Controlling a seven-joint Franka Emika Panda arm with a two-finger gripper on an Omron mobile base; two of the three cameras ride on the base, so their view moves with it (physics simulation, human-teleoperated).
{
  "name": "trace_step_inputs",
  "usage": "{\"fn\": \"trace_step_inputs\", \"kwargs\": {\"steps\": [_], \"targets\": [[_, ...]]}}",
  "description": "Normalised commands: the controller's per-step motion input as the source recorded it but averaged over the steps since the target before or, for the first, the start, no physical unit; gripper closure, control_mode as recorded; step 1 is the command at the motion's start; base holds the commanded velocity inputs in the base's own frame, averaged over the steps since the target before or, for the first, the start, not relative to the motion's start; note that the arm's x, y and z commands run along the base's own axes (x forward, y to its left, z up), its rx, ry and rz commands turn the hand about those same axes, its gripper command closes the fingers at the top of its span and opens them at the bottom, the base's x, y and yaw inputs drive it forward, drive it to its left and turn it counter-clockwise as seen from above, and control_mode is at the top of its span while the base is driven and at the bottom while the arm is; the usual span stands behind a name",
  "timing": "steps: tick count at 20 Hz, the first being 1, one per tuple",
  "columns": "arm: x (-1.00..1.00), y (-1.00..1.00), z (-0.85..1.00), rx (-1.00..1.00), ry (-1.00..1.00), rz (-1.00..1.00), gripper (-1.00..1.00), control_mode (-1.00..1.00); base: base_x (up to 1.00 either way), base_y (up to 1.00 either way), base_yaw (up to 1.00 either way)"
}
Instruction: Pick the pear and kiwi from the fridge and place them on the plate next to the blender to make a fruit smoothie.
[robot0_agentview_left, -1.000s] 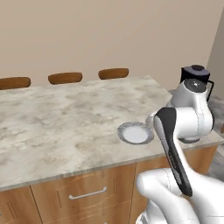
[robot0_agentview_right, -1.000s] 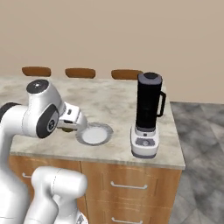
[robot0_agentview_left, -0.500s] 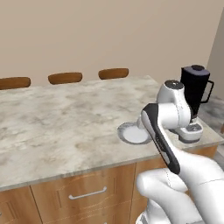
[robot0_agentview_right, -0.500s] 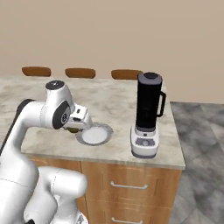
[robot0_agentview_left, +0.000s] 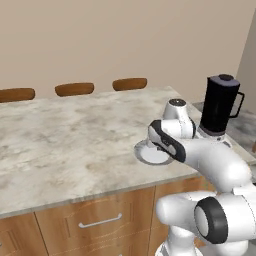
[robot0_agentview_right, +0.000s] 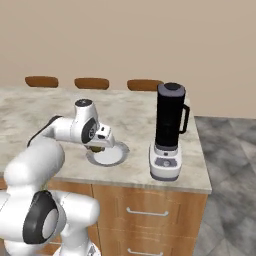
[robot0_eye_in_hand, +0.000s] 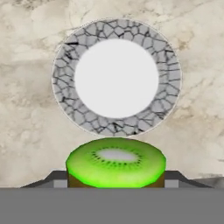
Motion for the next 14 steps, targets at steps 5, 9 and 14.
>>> {"fn": "trace_step_inputs", "kwargs": {"steps": [5, 9, 14], "targets": [[0.90, 0.00, -0.77, 0.00, 0.00, 0.00, 1.00, -1.00, 0.00, 0.00, 0.00], [0.76, 0.00, -0.71, 0.00, -0.03, 0.00, 1.00, -1.00, 0.00, 0.00, 0.00], [0.31, 0.00, -0.13, 0.00, -0.03, 0.00, -1.00, -1.00, 0.00, 0.00, 0.00]]}}
